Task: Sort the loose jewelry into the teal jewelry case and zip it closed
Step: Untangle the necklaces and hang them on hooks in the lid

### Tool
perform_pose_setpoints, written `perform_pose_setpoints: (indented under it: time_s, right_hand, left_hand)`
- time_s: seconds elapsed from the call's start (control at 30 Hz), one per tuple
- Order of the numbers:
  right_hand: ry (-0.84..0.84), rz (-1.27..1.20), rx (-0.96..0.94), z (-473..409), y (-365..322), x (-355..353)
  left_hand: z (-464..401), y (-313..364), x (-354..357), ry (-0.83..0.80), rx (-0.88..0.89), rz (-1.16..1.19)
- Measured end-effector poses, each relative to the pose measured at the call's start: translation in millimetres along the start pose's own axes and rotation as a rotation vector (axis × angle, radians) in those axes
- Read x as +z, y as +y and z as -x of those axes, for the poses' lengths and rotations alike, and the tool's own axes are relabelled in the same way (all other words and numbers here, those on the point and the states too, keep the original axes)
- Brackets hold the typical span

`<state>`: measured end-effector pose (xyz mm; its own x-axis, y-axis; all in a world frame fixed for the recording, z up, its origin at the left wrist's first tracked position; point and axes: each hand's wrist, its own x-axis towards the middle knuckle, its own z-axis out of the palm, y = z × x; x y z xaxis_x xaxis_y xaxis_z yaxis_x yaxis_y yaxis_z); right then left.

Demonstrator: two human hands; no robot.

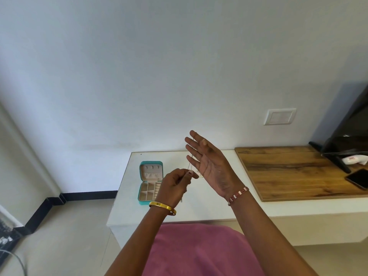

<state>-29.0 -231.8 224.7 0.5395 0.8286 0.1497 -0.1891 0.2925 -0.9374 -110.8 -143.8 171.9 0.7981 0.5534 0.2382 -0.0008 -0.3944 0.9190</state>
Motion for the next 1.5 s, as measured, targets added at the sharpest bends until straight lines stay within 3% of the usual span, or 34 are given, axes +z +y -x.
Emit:
perform_pose_setpoints:
  time_s: [0.2,0.37,0.7,0.87,1.1,1.4,1.5]
  right_hand:
    - [0.123,0.417,0.088,2,0,-14]
    - [0.106,0.646,0.212,4,16,-30]
    - [0.007,0.696,0.291,13,26,-37]
    - [-0.090,0.514,0.295,19,33,-34]
    - [0.054,0.556,0.180,18,42,-28]
    - [0.057,0.387,0.200,14,34,-27]
    - [0.046,0.442,0.249,12,32,-25]
  left_hand:
    - [3,5,-4,-0.002,0.017,-0.005]
    - [3,7,-8,-0.025,0.006,0.051]
    - [2,0,-9,0.023,-0.128,0.246]
    - [0,-1,-8,-0.014,-0.257,0.477]
    - [-2,-3,-11,0.019,-0.363,0.642]
    - [1,-13,-11,0.076,-0.590,0.597]
    - [3,-13,-8,0.090,-0.576,0.526]
